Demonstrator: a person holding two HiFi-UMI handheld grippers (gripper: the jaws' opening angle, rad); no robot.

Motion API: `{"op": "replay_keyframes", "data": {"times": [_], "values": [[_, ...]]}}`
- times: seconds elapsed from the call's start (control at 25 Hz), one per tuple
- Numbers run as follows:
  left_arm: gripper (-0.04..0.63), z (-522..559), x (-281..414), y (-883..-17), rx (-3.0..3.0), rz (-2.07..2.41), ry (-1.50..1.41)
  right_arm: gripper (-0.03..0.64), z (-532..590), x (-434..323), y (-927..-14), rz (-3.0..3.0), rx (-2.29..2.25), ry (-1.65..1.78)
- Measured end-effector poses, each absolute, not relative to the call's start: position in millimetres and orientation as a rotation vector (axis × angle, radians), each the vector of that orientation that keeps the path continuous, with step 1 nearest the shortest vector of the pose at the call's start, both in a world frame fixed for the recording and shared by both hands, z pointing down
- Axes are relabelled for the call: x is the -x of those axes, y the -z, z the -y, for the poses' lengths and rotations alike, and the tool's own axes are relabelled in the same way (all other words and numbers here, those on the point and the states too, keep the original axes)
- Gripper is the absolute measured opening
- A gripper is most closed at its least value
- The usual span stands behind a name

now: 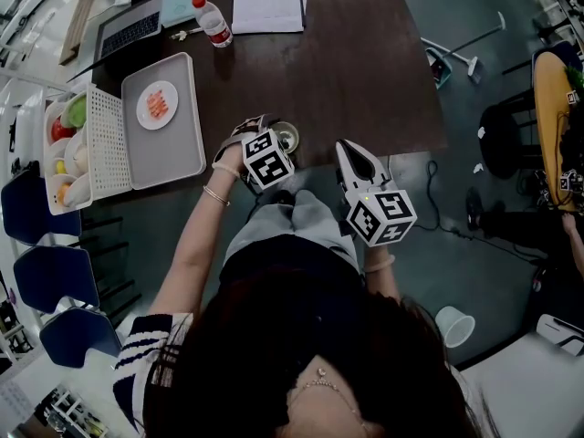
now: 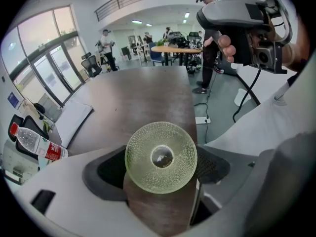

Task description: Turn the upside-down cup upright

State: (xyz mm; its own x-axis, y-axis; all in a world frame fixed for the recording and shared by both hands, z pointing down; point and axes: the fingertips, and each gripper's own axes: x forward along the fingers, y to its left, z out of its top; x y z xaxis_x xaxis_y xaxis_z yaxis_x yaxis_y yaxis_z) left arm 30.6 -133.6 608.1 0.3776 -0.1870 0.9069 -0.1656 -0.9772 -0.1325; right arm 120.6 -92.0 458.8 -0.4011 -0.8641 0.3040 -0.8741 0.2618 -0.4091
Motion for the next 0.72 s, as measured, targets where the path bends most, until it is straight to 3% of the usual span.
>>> {"op": "replay_keyframes", "data": {"times": [0.72], "values": [[0.400, 127.9, -26.0, -581.5, 2.629, -0.343, 1.660, 0.021, 88.4, -115.0, -457.9, 2.504, -1.687, -0.836]]}}
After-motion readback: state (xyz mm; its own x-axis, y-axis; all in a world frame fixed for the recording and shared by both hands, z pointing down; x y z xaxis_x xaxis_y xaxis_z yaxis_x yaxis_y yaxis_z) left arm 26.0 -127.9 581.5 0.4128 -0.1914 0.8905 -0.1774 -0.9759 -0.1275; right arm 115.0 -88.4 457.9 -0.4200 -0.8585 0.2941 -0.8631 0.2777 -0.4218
